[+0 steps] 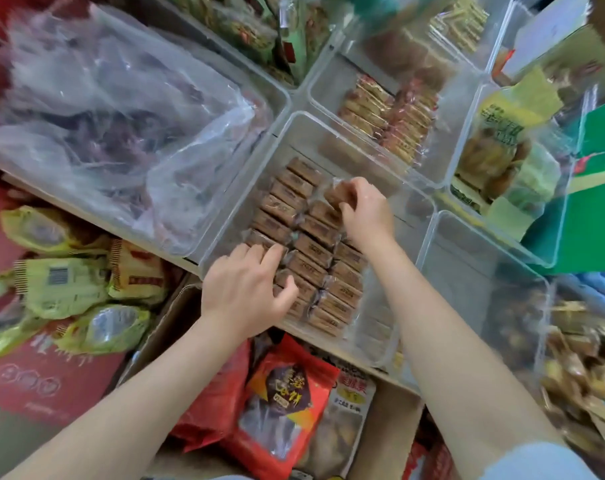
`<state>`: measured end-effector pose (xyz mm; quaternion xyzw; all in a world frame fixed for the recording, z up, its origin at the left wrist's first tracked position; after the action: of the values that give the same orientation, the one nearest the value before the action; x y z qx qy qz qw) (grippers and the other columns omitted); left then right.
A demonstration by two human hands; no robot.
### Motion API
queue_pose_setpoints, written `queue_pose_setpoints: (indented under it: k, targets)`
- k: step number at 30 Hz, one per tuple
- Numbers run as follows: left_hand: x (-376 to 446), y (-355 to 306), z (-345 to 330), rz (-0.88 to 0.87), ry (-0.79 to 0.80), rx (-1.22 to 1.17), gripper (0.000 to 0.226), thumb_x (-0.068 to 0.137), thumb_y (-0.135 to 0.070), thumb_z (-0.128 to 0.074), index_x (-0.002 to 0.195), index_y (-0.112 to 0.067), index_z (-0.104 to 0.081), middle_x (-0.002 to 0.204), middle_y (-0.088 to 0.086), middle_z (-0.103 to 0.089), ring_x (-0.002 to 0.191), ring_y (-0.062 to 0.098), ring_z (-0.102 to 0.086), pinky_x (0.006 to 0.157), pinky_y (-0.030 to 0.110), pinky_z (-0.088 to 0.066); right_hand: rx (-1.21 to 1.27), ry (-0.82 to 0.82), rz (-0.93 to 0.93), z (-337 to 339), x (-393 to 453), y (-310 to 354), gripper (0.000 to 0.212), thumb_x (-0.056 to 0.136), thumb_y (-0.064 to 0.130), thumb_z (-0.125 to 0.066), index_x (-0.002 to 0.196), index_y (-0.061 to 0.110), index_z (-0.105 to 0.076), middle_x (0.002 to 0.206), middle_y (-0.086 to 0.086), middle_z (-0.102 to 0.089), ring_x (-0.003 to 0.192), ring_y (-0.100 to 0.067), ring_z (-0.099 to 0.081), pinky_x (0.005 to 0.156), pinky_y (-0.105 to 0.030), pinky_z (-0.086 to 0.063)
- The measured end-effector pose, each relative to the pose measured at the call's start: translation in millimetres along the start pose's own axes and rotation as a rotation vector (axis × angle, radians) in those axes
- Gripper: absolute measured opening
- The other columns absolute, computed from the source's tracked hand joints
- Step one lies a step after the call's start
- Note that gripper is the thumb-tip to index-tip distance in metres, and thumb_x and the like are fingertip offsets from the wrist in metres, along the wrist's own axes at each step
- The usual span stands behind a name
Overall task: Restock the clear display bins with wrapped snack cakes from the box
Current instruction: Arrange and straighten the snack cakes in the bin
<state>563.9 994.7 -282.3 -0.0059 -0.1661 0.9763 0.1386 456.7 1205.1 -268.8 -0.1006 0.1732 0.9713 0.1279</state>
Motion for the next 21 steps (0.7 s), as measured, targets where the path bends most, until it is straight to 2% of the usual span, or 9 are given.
queue_pose_setpoints:
  k: [2, 6, 9, 12, 14, 17, 19, 21]
  targets:
    - [0.2, 0.1, 0.1, 0.000, -0.013, -0.006, 0.047, 0.083, -0.047, -0.054, 0.109, -0.013, -0.072, 0.079, 0.005, -0.065, 0.075, 0.029, -0.062, 0.055, 0.034, -0.044, -0.131, 0.014, 0.049, -5.0, 2.2, -2.3, 0.032, 0.096, 0.016, -0.059, 0.127, 0.016, -0.055, 0.121, -0.007, -0.063, 0.114, -0.029, -0.057, 0.099, -0.044, -0.046]
    - [0.0, -0.4, 1.7, -0.007, -0.032, -0.007, 0.045, 0.084, -0.047, -0.054, 0.108, -0.013, -0.072, 0.078, 0.005, -0.065, 0.075, 0.028, -0.062, 0.055, 0.035, -0.045, -0.465, 0.061, 0.136, -6.2, 9.1, 5.0, 0.034, 0.095, 0.010, -0.055, 0.128, 0.015, -0.055, 0.119, -0.010, -0.061, 0.113, -0.032, -0.054, 0.095, -0.043, -0.041]
    - [0.2, -0.4, 1.8, -0.008, -0.050, -0.006, 0.045, 0.084, -0.046, -0.053, 0.107, -0.012, -0.072, 0.077, 0.004, -0.064, 0.075, 0.027, -0.062, 0.055, 0.035, -0.045, -0.564, 0.055, 0.137, -4.7, 9.1, 8.0, 0.037, 0.093, 0.008, -0.054, 0.130, 0.014, -0.055, 0.120, -0.011, -0.059, 0.113, -0.032, -0.051, 0.095, -0.043, -0.040]
    - [0.1, -0.6, 0.3, -0.010, -0.054, -0.007, 0.045, 0.085, -0.046, -0.053, 0.107, -0.012, -0.073, 0.078, 0.004, -0.065, 0.075, 0.028, -0.062, 0.055, 0.035, -0.046, -0.463, 0.138, 0.164, -13.9, 4.9, 3.9, 0.041, 0.098, 0.013, -0.046, 0.139, 0.012, -0.048, 0.127, -0.014, -0.055, 0.119, -0.034, -0.047, 0.099, -0.045, -0.038]
    - [-0.1, -0.3, 0.5, -0.012, -0.060, -0.009, 0.045, 0.085, -0.045, -0.053, 0.108, -0.012, -0.073, 0.079, 0.005, -0.066, 0.075, 0.028, -0.062, 0.055, 0.035, -0.046, -0.280, 0.155, 0.136, -24.7, 5.1, 1.2, 0.040, 0.104, 0.021, -0.037, 0.140, 0.010, -0.049, 0.126, -0.017, -0.054, 0.119, -0.036, -0.047, 0.099, -0.046, -0.039]
    - [-0.2, -0.1, 0.7, -0.009, -0.064, -0.010, 0.044, 0.085, -0.044, -0.054, 0.108, -0.012, -0.073, 0.079, 0.004, -0.066, 0.074, 0.027, -0.062, 0.054, 0.034, -0.044, -0.047, 0.044, 0.076, -44.5, 4.0, 8.0, 0.044, 0.105, 0.035, -0.035, 0.127, 0.006, -0.059, 0.119, -0.017, -0.058, 0.113, -0.034, -0.051, 0.096, -0.045, -0.039]
    - [0.0, -0.2, 0.9, -0.011, -0.061, -0.010, 0.044, 0.085, -0.043, -0.055, 0.109, -0.012, -0.073, 0.079, 0.004, -0.067, 0.074, 0.026, -0.062, 0.054, 0.033, -0.044, -0.009, -0.040, 0.057, -56.9, -2.1, 16.5, 0.048, 0.104, 0.043, -0.035, 0.120, 0.007, -0.062, 0.116, -0.015, -0.058, 0.111, -0.031, -0.051, 0.099, -0.045, -0.038]
    - [-0.1, 0.2, 1.2, -0.012, -0.055, -0.010, 0.044, 0.085, -0.043, -0.056, 0.110, -0.012, -0.074, 0.080, 0.004, -0.068, 0.074, 0.026, -0.063, 0.054, 0.033, -0.044, -0.041, -0.076, 0.074, -66.5, -8.8, 18.8, 0.056, 0.101, 0.051, -0.030, 0.124, 0.009, -0.059, 0.119, -0.014, -0.058, 0.115, -0.030, -0.050, 0.104, -0.047, -0.035]
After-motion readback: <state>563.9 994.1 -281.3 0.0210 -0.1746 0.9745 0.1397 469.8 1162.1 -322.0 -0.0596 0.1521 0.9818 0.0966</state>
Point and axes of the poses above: each hand's wrist, its own x-axis towards the middle knuckle, its own z-axis out of the back of the hand, y = z × x, the point moved 1 cm from there along x, towards the middle knuckle
